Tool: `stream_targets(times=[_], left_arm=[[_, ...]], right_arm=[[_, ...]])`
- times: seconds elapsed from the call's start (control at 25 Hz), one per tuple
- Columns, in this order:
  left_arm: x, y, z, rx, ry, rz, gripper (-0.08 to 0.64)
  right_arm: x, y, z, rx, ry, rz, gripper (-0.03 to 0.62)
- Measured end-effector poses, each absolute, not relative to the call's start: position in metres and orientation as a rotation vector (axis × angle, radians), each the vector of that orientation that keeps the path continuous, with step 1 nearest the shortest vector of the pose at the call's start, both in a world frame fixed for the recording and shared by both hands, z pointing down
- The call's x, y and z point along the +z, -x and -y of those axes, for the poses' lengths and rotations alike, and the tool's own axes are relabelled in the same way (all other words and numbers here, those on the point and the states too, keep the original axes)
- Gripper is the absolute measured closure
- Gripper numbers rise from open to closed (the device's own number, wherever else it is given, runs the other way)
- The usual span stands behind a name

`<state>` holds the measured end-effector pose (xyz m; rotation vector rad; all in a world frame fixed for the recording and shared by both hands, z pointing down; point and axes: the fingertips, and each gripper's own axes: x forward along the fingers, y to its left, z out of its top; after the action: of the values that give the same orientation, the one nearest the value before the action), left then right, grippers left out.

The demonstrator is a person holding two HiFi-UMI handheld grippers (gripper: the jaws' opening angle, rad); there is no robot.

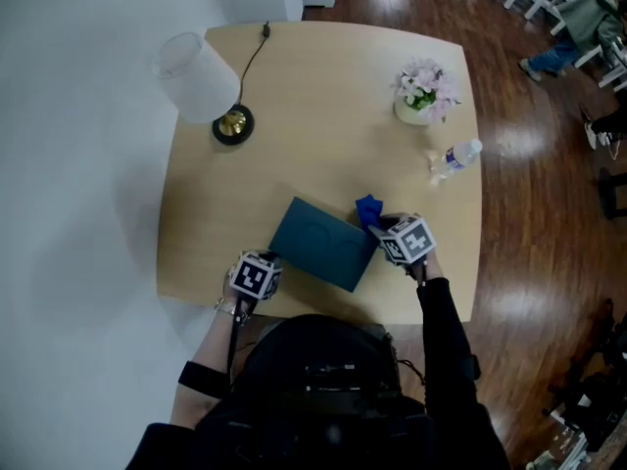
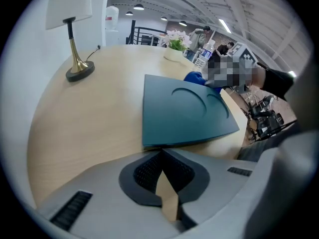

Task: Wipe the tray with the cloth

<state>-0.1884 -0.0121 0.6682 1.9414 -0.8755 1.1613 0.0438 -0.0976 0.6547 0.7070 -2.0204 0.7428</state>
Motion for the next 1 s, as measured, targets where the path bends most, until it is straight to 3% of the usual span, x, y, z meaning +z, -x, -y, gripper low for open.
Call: stream_targets(times=[0.56, 0.84, 1.0], left_arm=[[0.642, 0.157, 0.132, 1.139, -2.099, 0.981, 0.558], [0.595, 0.121, 0.103, 1.141, -2.282, 0.815, 0.558], [0.615, 0.100, 0.078, 1.255, -2.270, 0.648, 0.558]], right_arm=[[0.651, -0.010, -0.010, 1.025, -0.882, 2.069, 0.511], [0.641, -0.053, 0.046, 0.848, -0.995, 2.007, 0.511], [0.643, -0.053, 0.093, 0.613, -0.918, 1.956, 0.511]])
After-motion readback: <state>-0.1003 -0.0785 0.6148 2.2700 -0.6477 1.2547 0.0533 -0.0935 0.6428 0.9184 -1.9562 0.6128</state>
